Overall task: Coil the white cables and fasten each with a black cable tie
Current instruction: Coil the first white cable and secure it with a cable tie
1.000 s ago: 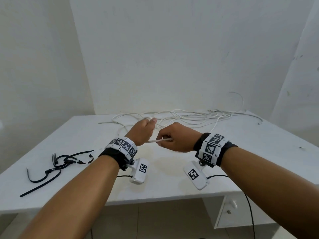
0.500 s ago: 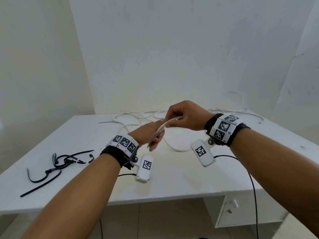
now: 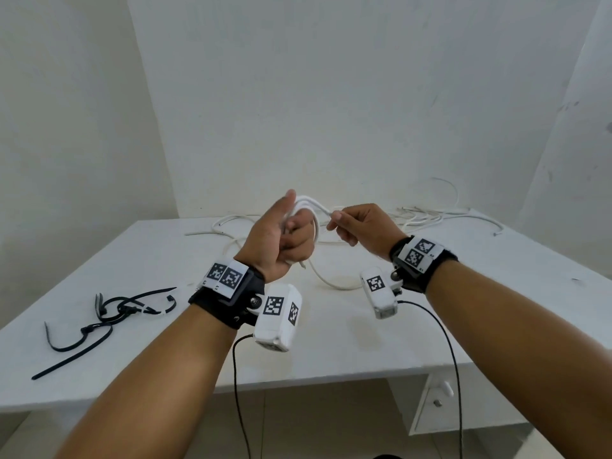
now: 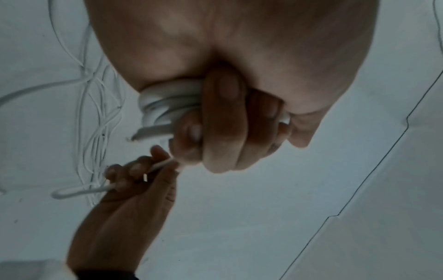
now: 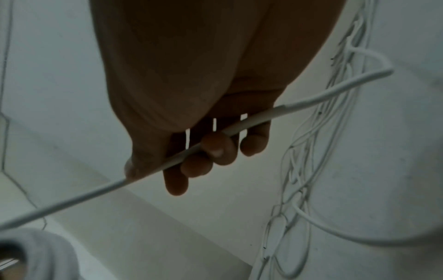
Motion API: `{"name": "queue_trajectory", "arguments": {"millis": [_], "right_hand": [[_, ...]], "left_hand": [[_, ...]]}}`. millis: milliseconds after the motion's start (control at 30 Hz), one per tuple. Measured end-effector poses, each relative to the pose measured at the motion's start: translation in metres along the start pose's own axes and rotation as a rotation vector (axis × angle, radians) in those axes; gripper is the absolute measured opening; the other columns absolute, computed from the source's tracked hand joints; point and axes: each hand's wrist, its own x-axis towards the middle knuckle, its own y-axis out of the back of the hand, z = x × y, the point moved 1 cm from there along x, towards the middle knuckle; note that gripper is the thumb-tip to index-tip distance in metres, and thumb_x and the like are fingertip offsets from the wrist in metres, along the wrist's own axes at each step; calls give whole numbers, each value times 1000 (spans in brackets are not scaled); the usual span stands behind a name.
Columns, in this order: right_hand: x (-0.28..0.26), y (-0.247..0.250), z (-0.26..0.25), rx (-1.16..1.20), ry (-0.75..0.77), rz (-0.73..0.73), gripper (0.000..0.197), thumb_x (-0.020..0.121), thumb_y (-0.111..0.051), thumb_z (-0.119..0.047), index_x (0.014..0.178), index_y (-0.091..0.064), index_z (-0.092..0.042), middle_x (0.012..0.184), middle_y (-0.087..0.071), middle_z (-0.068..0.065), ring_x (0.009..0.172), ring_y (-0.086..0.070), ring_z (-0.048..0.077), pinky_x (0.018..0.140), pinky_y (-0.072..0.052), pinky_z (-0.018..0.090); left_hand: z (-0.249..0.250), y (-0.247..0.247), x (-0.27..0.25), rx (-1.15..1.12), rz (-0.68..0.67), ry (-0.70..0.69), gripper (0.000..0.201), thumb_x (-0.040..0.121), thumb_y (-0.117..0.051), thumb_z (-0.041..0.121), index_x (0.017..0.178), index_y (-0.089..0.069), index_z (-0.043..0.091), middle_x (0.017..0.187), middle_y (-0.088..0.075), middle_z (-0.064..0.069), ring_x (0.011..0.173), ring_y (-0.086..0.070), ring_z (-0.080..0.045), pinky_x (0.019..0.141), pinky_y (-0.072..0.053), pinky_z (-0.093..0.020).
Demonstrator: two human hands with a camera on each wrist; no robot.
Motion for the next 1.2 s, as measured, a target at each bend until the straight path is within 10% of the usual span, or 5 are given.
{"name": "queue_trajectory", "arguments": {"millis": [367,633,833,1000,1200], "right_hand": [[-17,-50,10,-365,40,-85,29,101,-51,-32,87,-73,-19,58,-55,-13,50,-50,-2,57,-36,13],[-21,-70,-14,-699,231,-177,30,100,-47,-35,90,-65,-14,65,-60,2,57,-52,23,57,-50,37],[-25,-60,-31,-669,225,-213,18,94,-57,-29,96,-72,-21,72,-68,-2,62,-57,18,60,-51,33],[-24,-45,-38,-612,281,-245,8,88,-64,-22,90,-72,-24,65,-61,-9,61,-53,12,61,-51,35],[-16,-13,-48,-492,267,-224,7,83,-79,-26,85,-74,-21,66,-62,-18,62,-56,0,60,-40,11]], "left_hand": [[16,-1,20,165,340,-326,49,101,-30,51,68,-38,16,47,-30,5,38,-24,-9,42,-18,-22],[-3,12,29,840,571,-330,50,102,-39,48,64,-36,15,51,-36,2,49,-34,-17,47,-31,-26],[-12,37,23,1261,552,-219,54,101,-43,47,67,-43,5,61,-46,-15,55,-43,-23,59,-42,-43],[-12,38,17,1313,401,90,48,101,-42,46,66,-41,13,53,-46,0,49,-42,-17,56,-37,-31],[-14,38,4,1188,175,327,69,99,-15,61,56,-42,14,45,-44,0,41,-34,-17,50,-33,-27]]}}
